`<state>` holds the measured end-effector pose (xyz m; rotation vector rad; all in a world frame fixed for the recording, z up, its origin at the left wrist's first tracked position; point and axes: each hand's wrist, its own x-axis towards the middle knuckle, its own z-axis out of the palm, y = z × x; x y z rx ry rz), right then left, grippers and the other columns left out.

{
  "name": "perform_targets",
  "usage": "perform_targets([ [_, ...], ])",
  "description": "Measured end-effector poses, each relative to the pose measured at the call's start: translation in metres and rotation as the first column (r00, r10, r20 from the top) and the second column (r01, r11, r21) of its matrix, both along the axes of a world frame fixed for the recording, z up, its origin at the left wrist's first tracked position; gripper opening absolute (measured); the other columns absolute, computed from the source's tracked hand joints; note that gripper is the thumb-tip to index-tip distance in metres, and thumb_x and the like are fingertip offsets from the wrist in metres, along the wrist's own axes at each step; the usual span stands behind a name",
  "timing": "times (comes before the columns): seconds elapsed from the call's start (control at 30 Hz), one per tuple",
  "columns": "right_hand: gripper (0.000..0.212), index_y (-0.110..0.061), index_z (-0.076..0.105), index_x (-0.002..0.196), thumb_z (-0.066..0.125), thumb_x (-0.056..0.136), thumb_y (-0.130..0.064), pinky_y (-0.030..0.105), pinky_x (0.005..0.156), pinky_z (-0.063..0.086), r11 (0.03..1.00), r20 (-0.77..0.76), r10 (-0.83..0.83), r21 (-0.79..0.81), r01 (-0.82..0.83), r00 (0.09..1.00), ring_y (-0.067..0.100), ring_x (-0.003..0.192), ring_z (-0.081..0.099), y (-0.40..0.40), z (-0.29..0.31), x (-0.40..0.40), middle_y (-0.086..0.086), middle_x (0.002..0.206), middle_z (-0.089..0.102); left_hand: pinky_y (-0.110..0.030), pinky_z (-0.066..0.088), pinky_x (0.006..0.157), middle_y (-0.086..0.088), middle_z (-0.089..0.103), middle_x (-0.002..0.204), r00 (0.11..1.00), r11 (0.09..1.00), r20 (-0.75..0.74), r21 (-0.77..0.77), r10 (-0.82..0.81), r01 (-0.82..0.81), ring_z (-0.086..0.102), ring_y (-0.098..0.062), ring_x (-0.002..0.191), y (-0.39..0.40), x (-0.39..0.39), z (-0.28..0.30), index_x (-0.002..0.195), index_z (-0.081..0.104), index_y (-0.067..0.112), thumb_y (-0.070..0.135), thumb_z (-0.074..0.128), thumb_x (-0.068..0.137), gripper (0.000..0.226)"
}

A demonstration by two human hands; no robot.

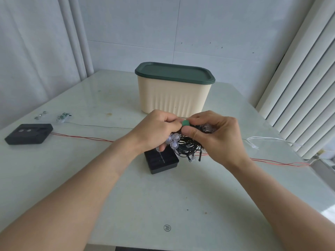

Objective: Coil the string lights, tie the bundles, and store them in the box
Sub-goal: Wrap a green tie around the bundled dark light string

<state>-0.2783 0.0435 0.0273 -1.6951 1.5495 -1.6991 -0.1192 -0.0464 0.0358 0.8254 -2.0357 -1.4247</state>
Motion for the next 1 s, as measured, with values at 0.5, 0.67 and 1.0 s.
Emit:
perform_targets([
  [0.5, 0.026, 0.005, 0.073, 0.093, 0.085, 0.07, -0.002, 0.018, 0.065, 0.055, 0.964, -0.042, 0.254, 0.096, -0.249, 0.966, 0.009, 0.064, 0.071, 0.006, 0.01, -0.021, 0.002, 0.076, 0.076, -0.027, 0.041, 0.046, -0.018, 0.063, 0.079, 0.966, 0.965, 0.098, 0.134, -0.238, 0.224, 0.056, -0.024, 0.051, 0.013, 0.002, 0.01, 0.098, 0.063, -0.005, 0.03, 0.061, 0.096, 0.035],
  [0.67, 0.03, 0.004, 0.07, 0.089, 0.087, 0.067, -0.008, 0.023, 0.064, 0.056, 0.963, -0.139, 0.262, 0.106, -0.248, 0.955, 0.013, 0.065, 0.073, 0.008, 0.013, -0.021, 0.004, 0.074, 0.075, -0.032, 0.046, 0.052, -0.018, 0.068, 0.08, 0.957, 0.974, 0.181, 0.067, -0.226, 0.218, 0.057, -0.032, 0.059, 0.013, 0.001, 0.01, 0.086, 0.068, 0.007, 0.033, 0.058, 0.098, 0.03],
  [1.0, 0.034, -0.014, 0.072, 0.1, 0.087, 0.073, -0.026, 0.044, 0.083, 0.059, 0.956, -0.226, 0.259, 0.201, -0.215, 0.939, 0.021, 0.083, 0.073, 0.003, 0.01, -0.025, 0.001, 0.09, 0.077, -0.035, 0.045, 0.05, -0.029, 0.067, 0.074, 0.98, 0.986, 0.201, -0.163, 0.002, 0.031, 0.054, -0.029, 0.045, 0.016, -0.009, 0.001, 0.073, 0.063, 0.008, 0.036, 0.051, 0.102, 0.042],
])
